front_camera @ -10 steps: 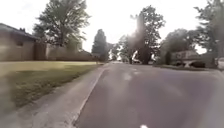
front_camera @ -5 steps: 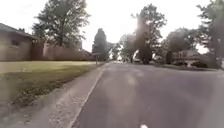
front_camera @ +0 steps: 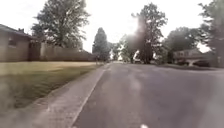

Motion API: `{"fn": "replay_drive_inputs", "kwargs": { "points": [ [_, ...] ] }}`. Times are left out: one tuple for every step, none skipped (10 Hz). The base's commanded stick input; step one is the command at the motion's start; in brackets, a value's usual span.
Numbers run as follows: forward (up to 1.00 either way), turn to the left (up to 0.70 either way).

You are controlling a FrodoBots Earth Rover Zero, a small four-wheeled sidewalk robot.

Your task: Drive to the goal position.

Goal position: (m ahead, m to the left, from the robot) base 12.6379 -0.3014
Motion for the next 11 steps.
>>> {"fn": "replay_drive_inputs", "kwargs": {
  "points": [
    [1.00, 0.00],
    [1.00, 0.00],
    [1.00, 0.00],
    [1.00, 0.00],
    [1.00, 0.00],
    [1.00, 0.00],
    [1.00, 0.00],
    [1.00, 0.00],
    [1.00, 0.00],
    [1.00, 0.00],
    [1.00, 0.00]
  ]
}}
